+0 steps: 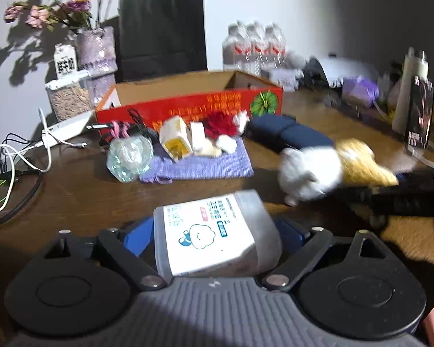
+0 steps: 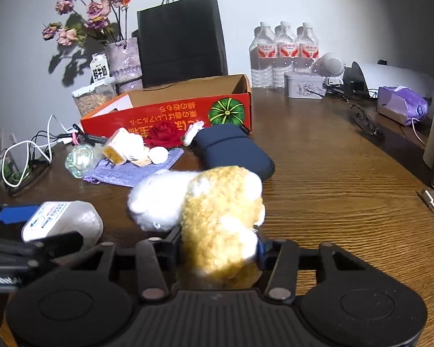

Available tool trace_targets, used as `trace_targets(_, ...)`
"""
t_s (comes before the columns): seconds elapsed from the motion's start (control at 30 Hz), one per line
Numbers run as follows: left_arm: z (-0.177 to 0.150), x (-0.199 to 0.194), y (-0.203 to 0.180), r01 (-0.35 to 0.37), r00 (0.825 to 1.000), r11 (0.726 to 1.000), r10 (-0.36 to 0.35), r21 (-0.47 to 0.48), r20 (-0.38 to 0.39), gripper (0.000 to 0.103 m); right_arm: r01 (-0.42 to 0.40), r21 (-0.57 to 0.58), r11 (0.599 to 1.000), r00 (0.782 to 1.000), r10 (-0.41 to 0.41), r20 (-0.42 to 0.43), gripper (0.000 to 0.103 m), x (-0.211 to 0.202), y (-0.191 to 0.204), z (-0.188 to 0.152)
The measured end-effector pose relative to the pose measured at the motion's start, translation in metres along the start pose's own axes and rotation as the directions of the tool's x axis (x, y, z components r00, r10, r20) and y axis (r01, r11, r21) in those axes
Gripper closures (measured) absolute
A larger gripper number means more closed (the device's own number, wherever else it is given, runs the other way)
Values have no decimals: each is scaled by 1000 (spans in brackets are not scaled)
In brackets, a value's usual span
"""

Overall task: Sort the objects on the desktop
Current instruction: 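Carry the container and plush toy with both tools over the cardboard box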

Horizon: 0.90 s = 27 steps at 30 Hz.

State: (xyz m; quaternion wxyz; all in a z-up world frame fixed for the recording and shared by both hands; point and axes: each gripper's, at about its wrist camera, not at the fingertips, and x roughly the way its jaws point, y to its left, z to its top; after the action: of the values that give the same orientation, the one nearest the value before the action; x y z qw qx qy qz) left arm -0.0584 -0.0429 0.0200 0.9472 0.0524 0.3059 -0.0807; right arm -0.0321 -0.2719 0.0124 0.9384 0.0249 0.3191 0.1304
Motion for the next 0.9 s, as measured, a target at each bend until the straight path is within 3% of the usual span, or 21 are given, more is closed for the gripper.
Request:
trace_targets(0.07, -5, 4, -1, 12, 1000, 1000, -12, 4, -18, 9, -7, -28, 1000, 1000, 6, -3, 57, -4, 1, -3)
trace_targets(0.1, -7, 5, 0, 19, 1000, 1000, -19, -6, -24, 14, -11, -32, 999, 1000, 11, -7, 58, -7, 1, -4)
trace_targets(0.23, -9, -3, 1, 41, 999, 999, -41, -6, 11, 16, -84, -58, 995, 996, 85, 5, 59, -31, 2, -5)
trace_targets(0.43, 6, -27, 8, 66, 994, 997, -62, -35, 95, 19, -165, -18, 986, 980, 166, 114, 59, -69, -8, 13)
trace_targets(0.7, 53, -40, 35, 51, 974, 994, -28, -99, 227, 19, -178, 26, 984, 967, 170, 190, 59, -66, -19, 48)
trace_targets(0.9, 99, -30, 57, 45, 959, 993, -13, -107, 283, 19, -140, -5, 990, 961, 137, 241, 59, -50, -17, 101)
